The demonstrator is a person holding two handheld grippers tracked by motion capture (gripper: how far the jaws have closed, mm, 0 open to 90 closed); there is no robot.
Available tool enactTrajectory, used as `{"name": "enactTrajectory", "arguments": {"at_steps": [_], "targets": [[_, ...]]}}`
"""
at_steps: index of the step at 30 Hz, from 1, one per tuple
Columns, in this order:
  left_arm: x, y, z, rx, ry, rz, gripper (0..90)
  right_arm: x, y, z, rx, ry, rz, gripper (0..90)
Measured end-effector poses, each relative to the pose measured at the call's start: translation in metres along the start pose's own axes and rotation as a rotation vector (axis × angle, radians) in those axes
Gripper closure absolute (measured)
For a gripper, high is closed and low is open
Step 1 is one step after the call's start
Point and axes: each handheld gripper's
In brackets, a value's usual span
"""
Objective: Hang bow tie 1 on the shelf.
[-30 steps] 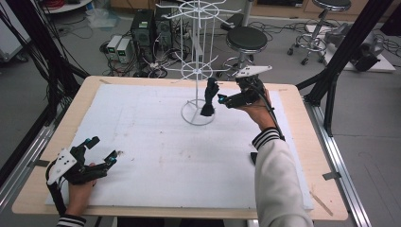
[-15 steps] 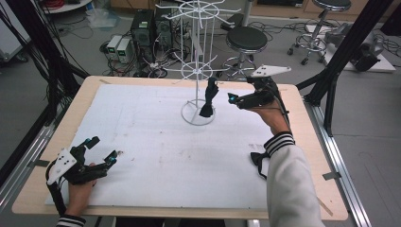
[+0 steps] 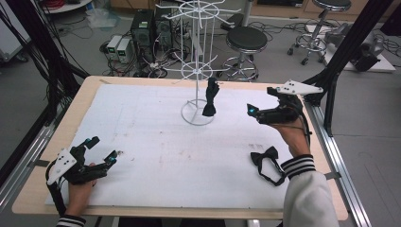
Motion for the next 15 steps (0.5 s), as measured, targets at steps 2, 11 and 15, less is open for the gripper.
{"name": "enactTrajectory", "arguments": {"at_steps": [2,11,15], "targets": [[0.0,0.0,0.0,0.0,0.001,0.0,13.8,0.005,0.002,-0.008,0.007,-0.013,0.002,0.8],[0.0,0.0,0.0,-0.001,0.005,0.003,13.8,0.028,0.006,-0.021,0.027,-0.018,0.027,0.8],[0.0,0.0,0.0,-0.002,0.007,0.005,13.8,0.037,0.009,-0.02,0.016,0.003,0.034,0.8]]}}
Point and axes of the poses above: each handheld gripper's, and its own axes: z roughly forward along the jaws, x roughly out of its underside, y roughly to its left, and after that the axes turned 12 degrees about -z, right-handed
